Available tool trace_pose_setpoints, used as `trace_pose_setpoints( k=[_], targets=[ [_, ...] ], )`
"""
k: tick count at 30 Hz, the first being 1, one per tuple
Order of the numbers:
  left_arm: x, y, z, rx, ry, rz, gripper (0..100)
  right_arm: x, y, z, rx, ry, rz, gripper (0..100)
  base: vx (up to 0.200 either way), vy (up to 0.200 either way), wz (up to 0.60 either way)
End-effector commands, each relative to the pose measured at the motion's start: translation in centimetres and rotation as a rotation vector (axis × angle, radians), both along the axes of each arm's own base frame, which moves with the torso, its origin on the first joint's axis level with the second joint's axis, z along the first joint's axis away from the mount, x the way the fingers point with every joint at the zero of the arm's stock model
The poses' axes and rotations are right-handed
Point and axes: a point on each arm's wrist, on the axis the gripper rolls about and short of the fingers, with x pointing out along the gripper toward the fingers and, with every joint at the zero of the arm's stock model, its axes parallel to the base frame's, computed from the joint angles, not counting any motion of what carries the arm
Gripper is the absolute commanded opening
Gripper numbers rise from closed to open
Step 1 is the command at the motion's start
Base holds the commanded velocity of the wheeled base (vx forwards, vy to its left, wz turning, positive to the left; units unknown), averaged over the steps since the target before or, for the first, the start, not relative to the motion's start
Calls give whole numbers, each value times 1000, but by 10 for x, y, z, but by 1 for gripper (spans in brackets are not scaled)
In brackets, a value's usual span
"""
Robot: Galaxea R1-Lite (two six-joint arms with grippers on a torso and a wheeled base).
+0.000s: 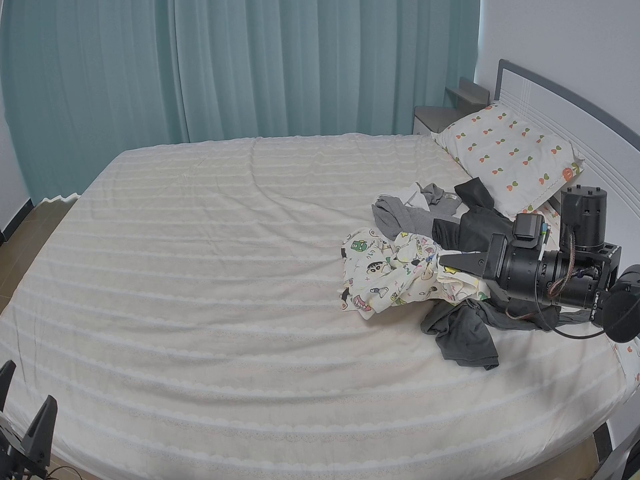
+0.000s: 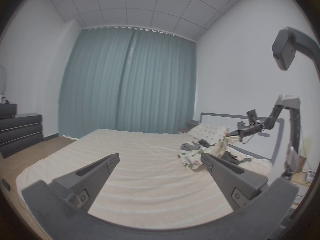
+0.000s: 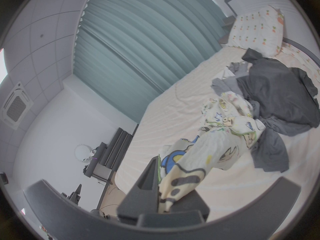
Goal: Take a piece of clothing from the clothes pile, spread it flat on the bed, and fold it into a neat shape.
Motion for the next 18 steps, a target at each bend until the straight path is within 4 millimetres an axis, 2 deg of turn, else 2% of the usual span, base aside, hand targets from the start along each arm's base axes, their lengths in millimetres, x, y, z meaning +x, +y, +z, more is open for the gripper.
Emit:
trace_pose_setpoints(
  k=[1,5,6,7,8,9,11,12,13,17,18],
  targets=[
    [86,-12,45,28,237,-360,100,-26,39,44,104,-180,186,0,0,0,0],
    [118,-30,36,53,339,-493,100,-35,51,51,121,-199,236,0,0,0,0],
    [135,-42,28,70,403,-554,100,-37,55,55,130,-209,253,0,0,0,0],
    [144,-50,22,80,440,-579,100,-38,57,56,134,-214,259,0,0,0,0],
    [144,-50,22,80,440,-579,100,-38,57,56,134,-214,259,0,0,0,0],
    [163,-66,11,98,484,-600,100,-43,60,63,150,-233,279,0,0,0,0],
    [177,-79,2,80,506,-609,100,-48,63,69,163,-245,298,0,0,0,0],
    [177,-79,2,80,506,-609,100,-48,63,69,163,-245,298,0,0,0,0],
    [189,-94,-9,38,556,-629,100,-48,67,65,158,-232,310,0,0,0,0],
    [211,-115,-36,35,626,-617,100,-46,68,58,148,-207,311,0,0,0,0],
    [222,-125,-51,51,644,-604,100,-49,66,56,154,-189,312,0,0,0,0]
  ],
)
